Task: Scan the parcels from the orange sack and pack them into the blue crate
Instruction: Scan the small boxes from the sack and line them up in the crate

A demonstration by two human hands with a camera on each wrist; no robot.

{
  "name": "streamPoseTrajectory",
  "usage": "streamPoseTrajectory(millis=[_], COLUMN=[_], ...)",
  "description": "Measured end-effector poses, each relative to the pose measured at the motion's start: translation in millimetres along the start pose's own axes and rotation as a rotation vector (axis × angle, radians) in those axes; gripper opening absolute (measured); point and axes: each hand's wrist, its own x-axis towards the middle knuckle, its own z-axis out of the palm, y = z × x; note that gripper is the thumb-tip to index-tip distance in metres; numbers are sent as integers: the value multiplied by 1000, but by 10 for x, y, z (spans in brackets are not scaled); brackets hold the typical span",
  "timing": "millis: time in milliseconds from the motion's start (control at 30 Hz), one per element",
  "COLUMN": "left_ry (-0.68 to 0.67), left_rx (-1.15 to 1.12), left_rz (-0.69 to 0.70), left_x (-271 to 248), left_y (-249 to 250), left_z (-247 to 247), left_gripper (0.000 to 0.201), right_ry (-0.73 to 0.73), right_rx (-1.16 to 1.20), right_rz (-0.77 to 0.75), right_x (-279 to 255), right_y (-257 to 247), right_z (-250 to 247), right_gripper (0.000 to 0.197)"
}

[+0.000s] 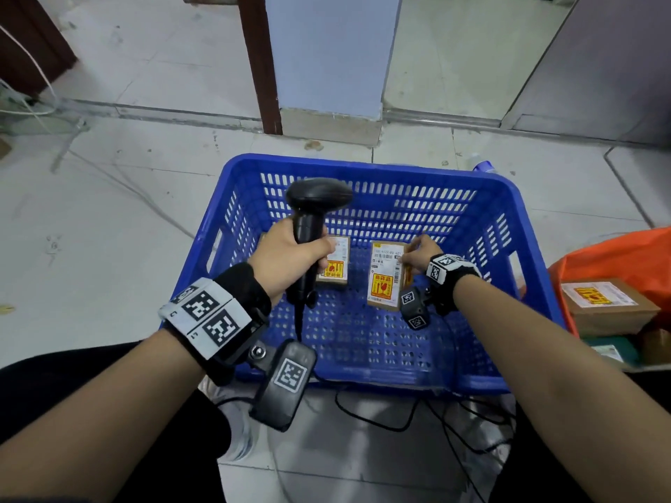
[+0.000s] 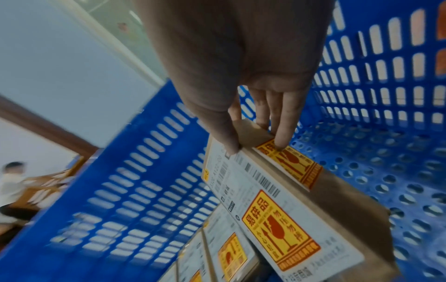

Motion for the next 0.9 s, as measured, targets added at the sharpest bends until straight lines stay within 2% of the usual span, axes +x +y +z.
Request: streamPoseTrajectory(millis=[200, 333, 500, 700, 900], left_ry=[12, 6, 2, 0, -7], left_rx=[-38, -56, -58, -67, -60], left_rz=[-13, -23, -41, -39, -45], left_x=[86, 95, 70, 40, 24], left_y=[25, 23, 6, 22, 14], left_z=[-12, -13, 1, 30, 57], left_gripper=[7, 7, 10, 10, 10], right_ry=[7, 43, 111, -195, -213], right_rx=[-32, -16, 36, -53, 14], right_rz=[91, 100, 77, 105, 101], right_x=[372, 504, 557, 419, 470], right_y=[32, 4, 17, 318, 440], right_z=[371, 558, 757, 1065, 1143], right_gripper=[43, 39, 69, 58, 58])
